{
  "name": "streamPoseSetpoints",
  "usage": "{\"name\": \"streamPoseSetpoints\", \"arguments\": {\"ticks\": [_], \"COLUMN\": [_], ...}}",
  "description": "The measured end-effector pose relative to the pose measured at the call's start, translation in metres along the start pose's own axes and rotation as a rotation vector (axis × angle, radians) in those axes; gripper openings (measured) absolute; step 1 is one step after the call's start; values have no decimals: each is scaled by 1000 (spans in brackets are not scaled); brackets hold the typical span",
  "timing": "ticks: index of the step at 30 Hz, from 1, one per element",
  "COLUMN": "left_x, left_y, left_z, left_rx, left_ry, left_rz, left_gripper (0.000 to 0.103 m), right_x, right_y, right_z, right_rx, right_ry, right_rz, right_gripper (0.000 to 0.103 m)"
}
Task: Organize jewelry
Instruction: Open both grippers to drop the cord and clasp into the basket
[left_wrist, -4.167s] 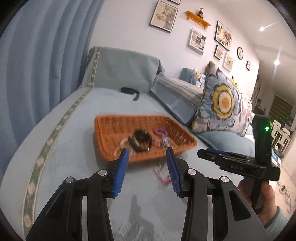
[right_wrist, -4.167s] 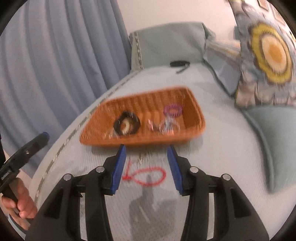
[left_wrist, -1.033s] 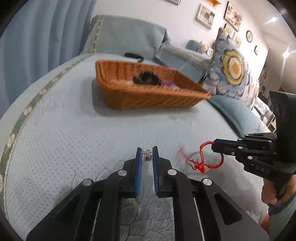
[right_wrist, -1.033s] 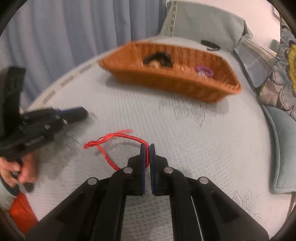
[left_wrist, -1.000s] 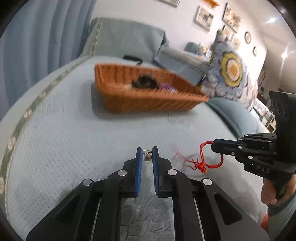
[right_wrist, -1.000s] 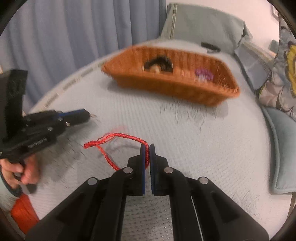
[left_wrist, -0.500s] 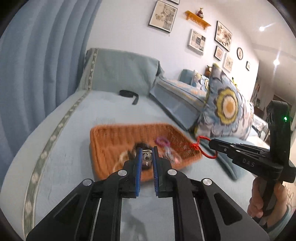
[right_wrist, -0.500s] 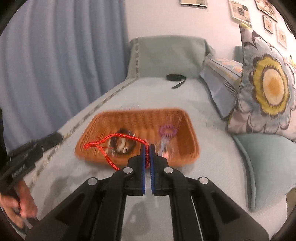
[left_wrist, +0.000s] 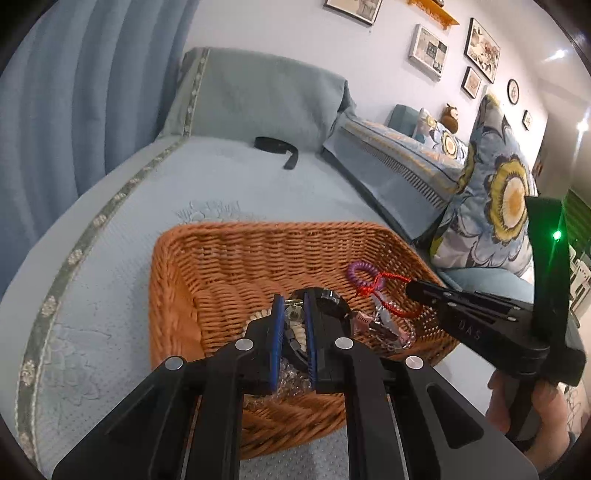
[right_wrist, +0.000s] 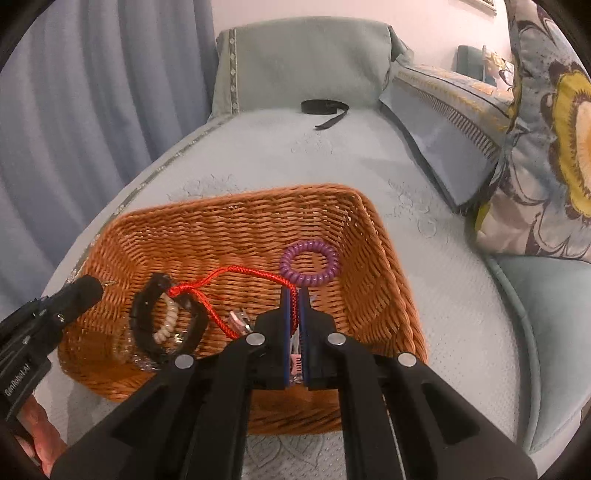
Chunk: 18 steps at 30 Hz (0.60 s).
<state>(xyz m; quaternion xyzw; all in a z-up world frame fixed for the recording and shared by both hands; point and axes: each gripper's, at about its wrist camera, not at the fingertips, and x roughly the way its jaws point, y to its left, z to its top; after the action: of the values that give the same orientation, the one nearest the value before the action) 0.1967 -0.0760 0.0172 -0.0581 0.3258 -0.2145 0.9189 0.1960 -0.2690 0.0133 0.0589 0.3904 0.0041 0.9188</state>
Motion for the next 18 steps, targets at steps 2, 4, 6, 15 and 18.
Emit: {"name": "streamPoseSetpoints", "arguments": {"ticks": [2, 4, 6, 15, 18], "left_x": [1, -3, -9, -63, -89], "left_y": [1, 1, 1, -2, -6], "left_z": [-1, -4, -6, -11, -19], "left_rx": [-2, -6, 8, 11, 23], "left_ry": [1, -4, -11, -84, -120], "left_rz": [1, -14, -20, -59, -48], "left_gripper": [12, 24, 25, 50, 60], "right_x": [2, -1, -4, -58, -89], "right_y": [-2, -5, -7, -4, 0], "right_z": [0, -1, -3, -17, -35], "right_rx": [8, 18, 22, 2, -2], "right_ry": [11, 6, -1, -75, -120], "right_rz": [1, 17, 15, 53, 74], "right_gripper": [4, 4, 6, 35, 36]}}
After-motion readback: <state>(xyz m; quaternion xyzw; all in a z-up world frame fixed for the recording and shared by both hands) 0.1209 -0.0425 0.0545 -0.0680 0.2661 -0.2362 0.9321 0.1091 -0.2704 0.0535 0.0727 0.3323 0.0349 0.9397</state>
